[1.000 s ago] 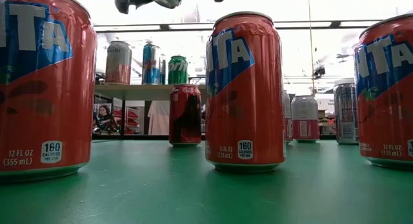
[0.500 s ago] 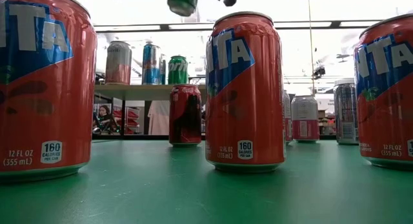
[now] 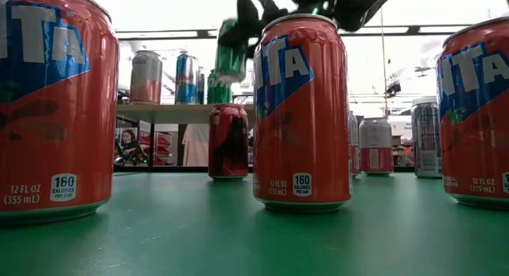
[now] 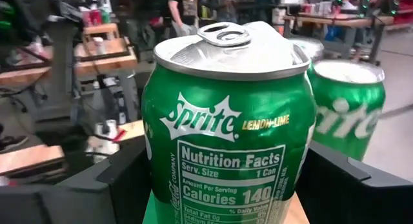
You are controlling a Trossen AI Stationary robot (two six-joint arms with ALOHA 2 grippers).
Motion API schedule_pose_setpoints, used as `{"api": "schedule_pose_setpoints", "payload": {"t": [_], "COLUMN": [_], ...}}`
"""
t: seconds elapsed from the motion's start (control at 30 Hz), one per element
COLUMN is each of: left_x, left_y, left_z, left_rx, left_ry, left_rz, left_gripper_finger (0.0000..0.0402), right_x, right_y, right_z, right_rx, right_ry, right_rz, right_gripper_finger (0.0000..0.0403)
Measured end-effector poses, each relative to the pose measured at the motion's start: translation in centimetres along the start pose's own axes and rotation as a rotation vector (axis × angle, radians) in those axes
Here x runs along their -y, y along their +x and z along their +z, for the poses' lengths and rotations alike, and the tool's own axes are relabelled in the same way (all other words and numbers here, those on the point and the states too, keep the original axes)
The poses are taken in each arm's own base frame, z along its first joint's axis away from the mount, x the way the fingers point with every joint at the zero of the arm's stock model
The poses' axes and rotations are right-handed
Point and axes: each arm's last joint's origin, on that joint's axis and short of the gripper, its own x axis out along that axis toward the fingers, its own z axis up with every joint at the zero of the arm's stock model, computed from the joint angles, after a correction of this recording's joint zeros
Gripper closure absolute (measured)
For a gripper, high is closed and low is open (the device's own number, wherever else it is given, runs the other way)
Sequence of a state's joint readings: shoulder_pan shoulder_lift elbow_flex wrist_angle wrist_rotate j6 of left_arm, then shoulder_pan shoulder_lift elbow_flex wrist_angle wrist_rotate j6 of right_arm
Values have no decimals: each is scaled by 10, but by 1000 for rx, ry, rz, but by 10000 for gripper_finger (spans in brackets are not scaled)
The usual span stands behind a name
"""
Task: Place canned beverage on shelf
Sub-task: Put the green can on the shelf
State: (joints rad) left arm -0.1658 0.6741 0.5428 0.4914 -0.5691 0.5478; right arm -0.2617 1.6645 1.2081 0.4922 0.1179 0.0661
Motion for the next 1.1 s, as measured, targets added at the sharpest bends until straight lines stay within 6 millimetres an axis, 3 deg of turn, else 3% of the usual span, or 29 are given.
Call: {"api": "schedule_pose_setpoints", "payload": {"t": [0.2,0.53,1.1], "left_x": [-8,-19,-22], "left_y": [-17,-28,-32], "left_z": [-11,-10,-10], "left_rx": [-1,-29,-27], "left_ry": [33,74,73], "left_rz": [53,114,114], "left_gripper_finger": [76,76,76], "right_x": [4,1,4], "right_y": [21,57,65], "right_z": [-9,-23,-31], "right_rx": [3,-46,-69], "right_ry": [-17,-114,-141], "right_rz": [-47,-51,-140], "right_gripper_finger": [114,114,91]}}
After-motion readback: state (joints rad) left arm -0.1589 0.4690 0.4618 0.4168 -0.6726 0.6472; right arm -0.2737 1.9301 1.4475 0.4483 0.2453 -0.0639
